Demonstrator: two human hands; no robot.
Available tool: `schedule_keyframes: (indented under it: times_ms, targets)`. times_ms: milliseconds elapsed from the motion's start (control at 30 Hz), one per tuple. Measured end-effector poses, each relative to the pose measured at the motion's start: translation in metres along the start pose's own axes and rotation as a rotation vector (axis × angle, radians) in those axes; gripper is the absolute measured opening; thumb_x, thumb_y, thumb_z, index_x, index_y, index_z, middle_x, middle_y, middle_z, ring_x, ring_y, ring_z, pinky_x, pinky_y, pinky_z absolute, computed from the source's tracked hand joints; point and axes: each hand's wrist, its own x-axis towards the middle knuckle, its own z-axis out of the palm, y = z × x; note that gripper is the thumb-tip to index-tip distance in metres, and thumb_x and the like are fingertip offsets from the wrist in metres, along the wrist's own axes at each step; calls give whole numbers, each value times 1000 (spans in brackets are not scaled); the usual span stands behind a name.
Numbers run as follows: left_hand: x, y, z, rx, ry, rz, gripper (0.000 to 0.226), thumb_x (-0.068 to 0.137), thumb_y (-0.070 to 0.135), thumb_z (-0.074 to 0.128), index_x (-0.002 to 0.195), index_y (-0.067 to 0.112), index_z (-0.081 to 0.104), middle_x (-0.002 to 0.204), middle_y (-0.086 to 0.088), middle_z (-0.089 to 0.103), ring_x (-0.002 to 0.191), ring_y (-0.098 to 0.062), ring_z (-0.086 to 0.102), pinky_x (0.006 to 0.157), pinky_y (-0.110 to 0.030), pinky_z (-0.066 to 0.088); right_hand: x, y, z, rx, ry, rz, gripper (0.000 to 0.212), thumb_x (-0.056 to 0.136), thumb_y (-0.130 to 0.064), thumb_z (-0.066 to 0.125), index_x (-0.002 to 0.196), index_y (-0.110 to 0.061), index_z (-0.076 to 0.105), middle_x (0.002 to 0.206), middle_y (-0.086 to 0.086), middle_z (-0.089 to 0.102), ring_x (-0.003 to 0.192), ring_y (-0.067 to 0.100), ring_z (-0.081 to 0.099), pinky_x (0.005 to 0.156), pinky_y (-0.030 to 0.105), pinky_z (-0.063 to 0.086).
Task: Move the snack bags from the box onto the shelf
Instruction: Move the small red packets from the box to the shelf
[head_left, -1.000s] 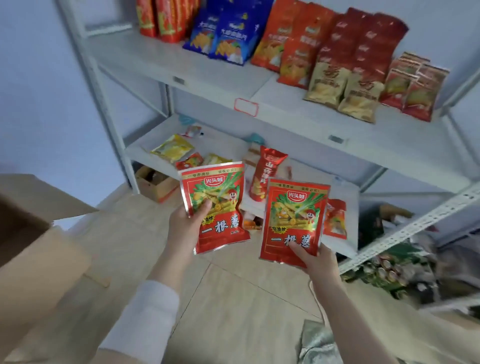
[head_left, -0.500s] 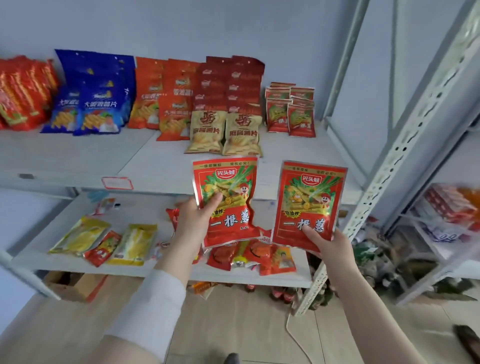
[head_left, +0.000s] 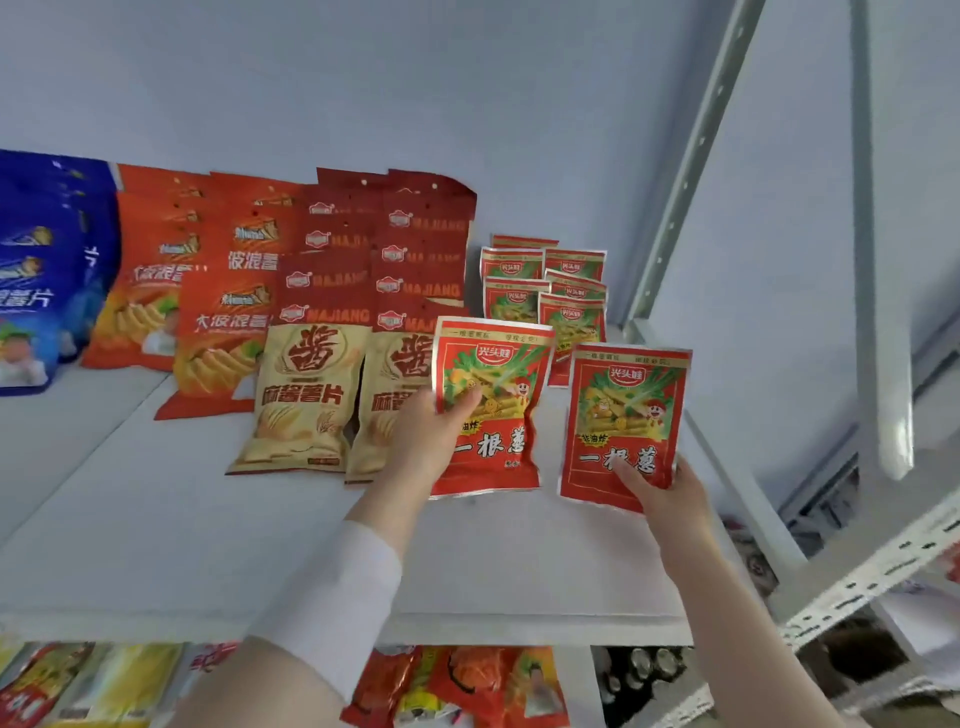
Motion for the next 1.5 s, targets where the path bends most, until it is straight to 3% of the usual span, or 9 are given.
schedule_keyframes:
  times_ms: [400, 633, 800, 900, 1033, 1133, 1267, 1367, 1500]
  targets:
    - [174, -6, 98, 149, 81, -130, 31, 94, 33, 52, 118, 14, 57, 112, -5, 66, 96, -22, 65, 62, -21, 44, 196, -8, 41, -219, -72, -34, 46, 76, -34, 75, 114, -15, 57, 103, 2, 64, 95, 21, 62, 84, 35, 50]
    - [212, -25, 126, 281, 179, -142, 35, 89, 31, 60, 117, 12, 52, 122, -9, 57, 109, -24, 60, 86, -34, 49, 235, -6, 49, -600, -47, -31, 82, 73, -40, 75, 140, -16, 34, 137, 10, 42, 131, 28, 31, 109, 48, 31]
    - [225, -21, 127, 96, 170, -189, 35, 90, 21, 60, 121, 12, 46, 113, -3, 59, 97, -16, 59, 75, -28, 47, 258, -17, 57, -484, -137, 124, 82, 73, -46, 71, 140, -22, 30, 129, 7, 54, 115, 30, 54, 95, 51, 47]
    - [231, -22, 126, 25, 196, -197, 38, 88, 20, 62, 122, 14, 46, 114, -5, 59, 101, -20, 61, 85, -39, 52, 264, -21, 64, -397, -87, 153, 88, 74, -52, 69, 143, -20, 25, 133, 8, 52, 117, 30, 54, 94, 51, 48]
    - [239, -22, 129, -26, 206, -196, 37, 87, 20, 65, 118, 14, 46, 115, -5, 59, 105, -22, 60, 90, -42, 52, 266, -19, 69, -343, -53, 120, 81, 77, -42, 70, 143, -18, 30, 131, 8, 54, 114, 28, 56, 93, 49, 49]
    - [242, -19, 132, -94, 249, -187, 34, 87, 15, 65, 112, 17, 42, 116, -5, 58, 102, -19, 59, 82, -31, 51, 267, -20, 69, -241, -39, 113, 68, 77, -34, 73, 135, -17, 42, 123, 5, 60, 101, 24, 63, 86, 43, 53]
    - [248, -13, 129, -186, 270, -200, 58, 87, 14, 65, 135, 19, 33, 129, -5, 51, 114, -20, 54, 80, -26, 42, 273, -21, 68, -156, -114, 106, 40, 78, -31, 72, 112, -19, 54, 106, 6, 67, 88, 25, 67, 83, 48, 55]
    - [258, -14, 127, -94, 199, -178, 34, 90, 25, 61, 120, 17, 48, 114, 0, 58, 106, -17, 57, 76, -25, 44, 280, -22, 67, -90, -121, 93, 42, 78, -30, 72, 114, -18, 54, 105, 5, 68, 88, 26, 68, 83, 50, 55]
    - [269, -16, 125, -157, 184, -135, 22, 91, 27, 59, 109, 21, 48, 103, 7, 58, 97, -11, 57, 68, -20, 44, 291, -29, 71, -11, -91, 8, 34, 81, -24, 70, 109, -18, 54, 98, -1, 66, 85, 20, 66, 76, 39, 56]
